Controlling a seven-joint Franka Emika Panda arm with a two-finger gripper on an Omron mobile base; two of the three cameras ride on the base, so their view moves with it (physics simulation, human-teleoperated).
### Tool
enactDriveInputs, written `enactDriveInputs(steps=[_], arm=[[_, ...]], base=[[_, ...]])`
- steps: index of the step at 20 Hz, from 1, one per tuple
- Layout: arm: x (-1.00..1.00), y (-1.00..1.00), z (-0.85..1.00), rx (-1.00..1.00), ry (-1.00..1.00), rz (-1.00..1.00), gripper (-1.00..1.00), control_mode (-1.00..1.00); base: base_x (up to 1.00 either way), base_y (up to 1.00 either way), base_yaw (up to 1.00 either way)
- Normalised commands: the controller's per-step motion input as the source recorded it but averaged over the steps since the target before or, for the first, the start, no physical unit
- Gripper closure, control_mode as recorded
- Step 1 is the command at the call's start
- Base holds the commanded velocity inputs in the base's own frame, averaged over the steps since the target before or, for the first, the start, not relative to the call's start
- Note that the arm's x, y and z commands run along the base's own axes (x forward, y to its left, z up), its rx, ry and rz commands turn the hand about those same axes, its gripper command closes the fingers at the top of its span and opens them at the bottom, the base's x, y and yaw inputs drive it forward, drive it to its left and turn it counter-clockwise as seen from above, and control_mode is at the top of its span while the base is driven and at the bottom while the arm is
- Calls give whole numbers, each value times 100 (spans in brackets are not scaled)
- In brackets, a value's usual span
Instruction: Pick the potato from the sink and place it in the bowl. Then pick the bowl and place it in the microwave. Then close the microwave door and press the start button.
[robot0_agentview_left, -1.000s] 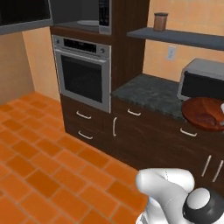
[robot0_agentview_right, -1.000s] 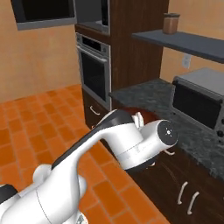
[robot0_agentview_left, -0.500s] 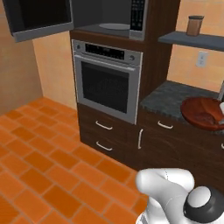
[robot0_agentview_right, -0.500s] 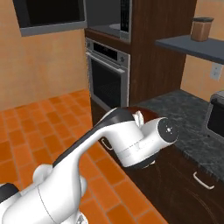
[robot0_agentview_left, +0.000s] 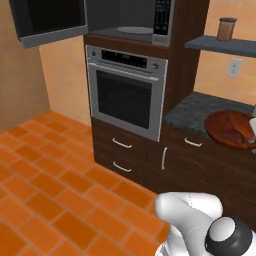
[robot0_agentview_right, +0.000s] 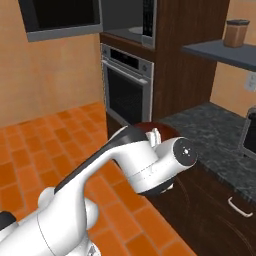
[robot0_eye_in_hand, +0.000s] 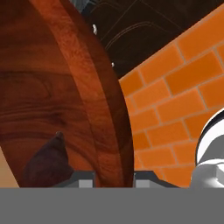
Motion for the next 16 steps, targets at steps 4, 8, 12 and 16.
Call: enactDriveInputs(steps=[4, 8, 12, 16], arm=[[0, 0, 0, 0, 0, 0, 100, 100], [0, 0, 0, 0, 0, 0, 100, 100], [0, 0, 0, 0, 0, 0, 100, 100], [0, 0, 0, 0, 0, 0, 100, 100]], base=[[100, 49, -19], [100, 37, -10], [73, 47, -6], [3, 100, -29]])
